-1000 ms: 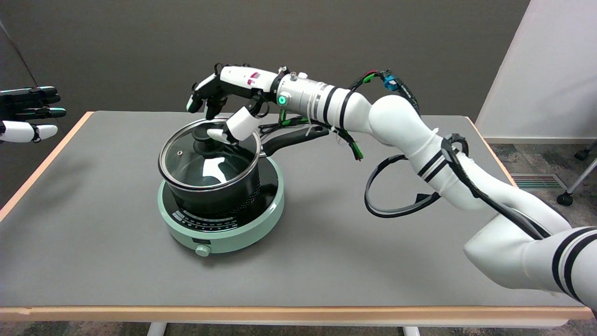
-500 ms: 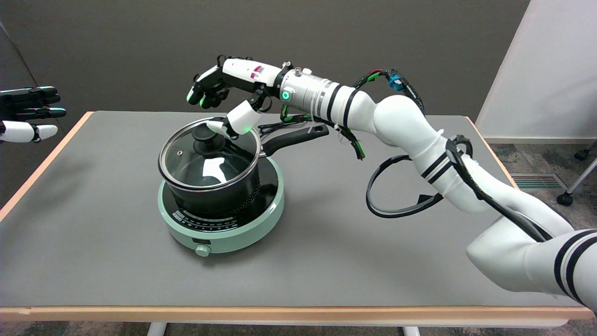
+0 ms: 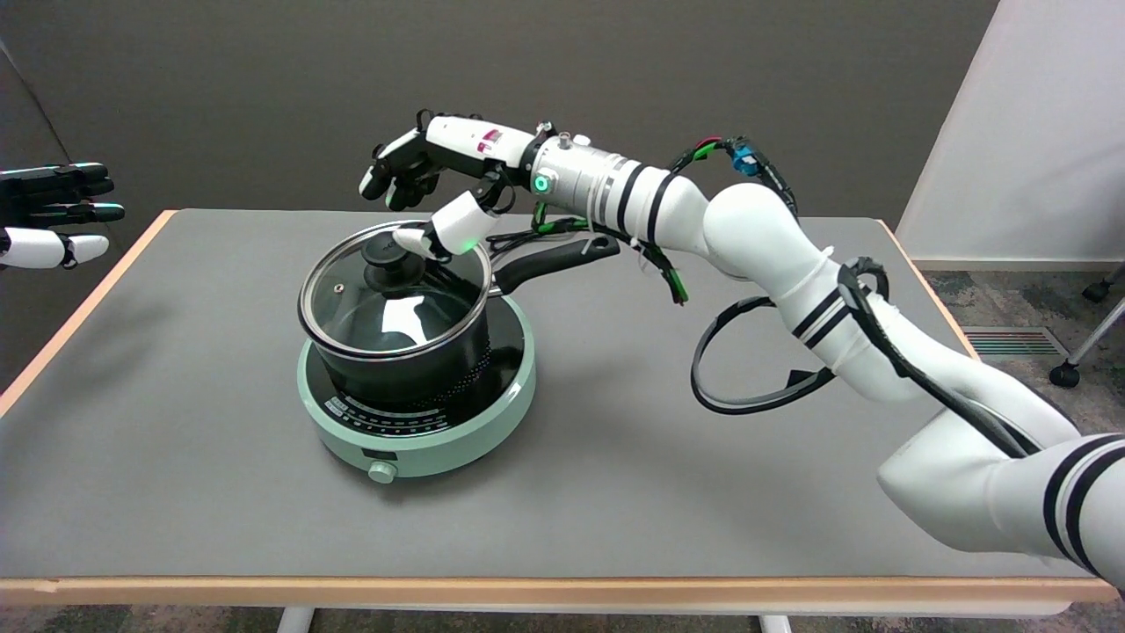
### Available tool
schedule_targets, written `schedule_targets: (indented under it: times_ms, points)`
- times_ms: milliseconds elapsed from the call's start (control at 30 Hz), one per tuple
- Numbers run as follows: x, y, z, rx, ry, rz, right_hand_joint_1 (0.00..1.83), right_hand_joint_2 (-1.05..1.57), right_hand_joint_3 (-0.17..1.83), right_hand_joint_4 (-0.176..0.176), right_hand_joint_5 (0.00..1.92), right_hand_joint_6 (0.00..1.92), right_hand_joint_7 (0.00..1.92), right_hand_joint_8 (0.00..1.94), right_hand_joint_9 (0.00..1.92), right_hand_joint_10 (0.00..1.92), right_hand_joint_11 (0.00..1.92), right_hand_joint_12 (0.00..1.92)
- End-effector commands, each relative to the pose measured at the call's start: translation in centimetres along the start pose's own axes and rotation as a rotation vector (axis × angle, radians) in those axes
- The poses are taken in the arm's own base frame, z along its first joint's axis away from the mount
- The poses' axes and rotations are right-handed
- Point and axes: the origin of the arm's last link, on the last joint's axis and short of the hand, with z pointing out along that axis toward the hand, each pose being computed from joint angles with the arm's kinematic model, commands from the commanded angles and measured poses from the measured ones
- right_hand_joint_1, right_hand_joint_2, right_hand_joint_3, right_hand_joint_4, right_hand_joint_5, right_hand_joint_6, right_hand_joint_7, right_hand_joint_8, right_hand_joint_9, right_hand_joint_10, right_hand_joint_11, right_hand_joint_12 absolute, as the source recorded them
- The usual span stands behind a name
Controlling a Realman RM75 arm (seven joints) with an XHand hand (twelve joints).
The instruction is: Place the pot lid onto the soup pot.
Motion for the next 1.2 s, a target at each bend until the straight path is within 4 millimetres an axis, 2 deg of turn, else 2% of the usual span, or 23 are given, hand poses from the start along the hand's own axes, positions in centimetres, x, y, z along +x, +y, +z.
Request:
schedule_targets:
  times_ms: [33, 267, 800, 1200]
  points:
    - [-0.5, 0.7, -0.4, -0.019, -0.004, 0.009, 0.87, 0.67, 0.84, 0.012, 0.64, 0.33, 0.86, 0.37, 0.72, 0.60, 0.43, 1.07]
    - [-0.4, 0.2, -0.6, -0.005, 0.003, -0.005, 0.87, 0.67, 0.84, 0.011, 0.64, 0.32, 0.86, 0.38, 0.72, 0.60, 0.44, 1.08]
    - [-1.7, 0.5, -1.1, -0.014, -0.005, 0.028, 0.88, 0.67, 0.84, 0.005, 0.63, 0.32, 0.87, 0.39, 0.73, 0.61, 0.44, 1.09]
    - [-1.7, 0.4, -1.3, -0.010, -0.003, 0.027, 0.88, 0.67, 0.84, 0.004, 0.63, 0.32, 0.87, 0.39, 0.73, 0.62, 0.44, 1.09]
